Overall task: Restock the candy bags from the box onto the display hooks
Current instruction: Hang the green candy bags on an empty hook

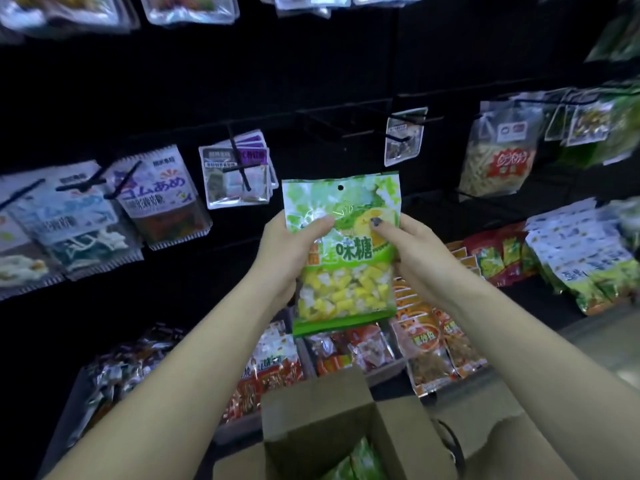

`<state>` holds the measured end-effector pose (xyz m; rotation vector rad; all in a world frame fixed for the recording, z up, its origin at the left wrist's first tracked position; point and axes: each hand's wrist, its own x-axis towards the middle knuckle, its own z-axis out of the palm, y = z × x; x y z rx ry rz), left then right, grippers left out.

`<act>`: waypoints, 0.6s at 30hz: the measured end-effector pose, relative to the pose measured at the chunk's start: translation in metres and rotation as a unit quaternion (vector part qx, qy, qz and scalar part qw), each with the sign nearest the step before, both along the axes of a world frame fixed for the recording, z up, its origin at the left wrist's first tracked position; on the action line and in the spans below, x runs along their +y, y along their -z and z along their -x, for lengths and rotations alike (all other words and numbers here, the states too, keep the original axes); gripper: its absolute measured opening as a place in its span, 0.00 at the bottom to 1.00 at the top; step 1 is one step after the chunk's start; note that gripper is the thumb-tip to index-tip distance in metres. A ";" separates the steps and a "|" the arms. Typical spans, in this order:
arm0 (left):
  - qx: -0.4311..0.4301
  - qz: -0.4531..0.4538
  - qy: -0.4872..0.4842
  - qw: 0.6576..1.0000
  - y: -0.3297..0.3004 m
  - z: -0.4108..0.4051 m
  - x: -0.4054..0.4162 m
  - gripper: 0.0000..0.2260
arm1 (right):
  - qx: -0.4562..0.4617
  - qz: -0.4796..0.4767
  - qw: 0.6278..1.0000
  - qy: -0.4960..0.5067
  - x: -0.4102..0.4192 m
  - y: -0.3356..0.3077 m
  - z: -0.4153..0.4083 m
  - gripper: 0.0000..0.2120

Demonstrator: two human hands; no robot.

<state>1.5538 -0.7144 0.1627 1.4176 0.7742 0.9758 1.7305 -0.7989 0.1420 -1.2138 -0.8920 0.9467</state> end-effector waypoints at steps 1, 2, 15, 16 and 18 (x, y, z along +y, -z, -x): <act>-0.005 0.004 -0.006 1.000 -0.006 -0.007 0.003 0.06 | 0.009 -0.010 1.000 0.016 0.005 -0.004 -0.002 0.12; -0.010 0.008 -0.010 1.000 -0.011 -0.013 0.006 0.06 | 0.014 -0.016 0.999 0.028 0.009 -0.009 -0.004 0.12; 0.007 0.058 -0.009 0.998 -0.035 -0.039 0.032 0.07 | 0.032 0.005 0.998 0.062 0.043 -0.031 -0.024 0.10; 0.009 0.056 -0.007 0.998 -0.036 -0.039 0.033 0.07 | 0.035 0.006 0.997 0.062 0.044 -0.032 -0.025 0.10; 0.009 0.054 -0.004 0.998 -0.037 -0.041 0.036 0.07 | 0.039 0.008 0.997 0.062 0.046 -0.034 -0.027 0.09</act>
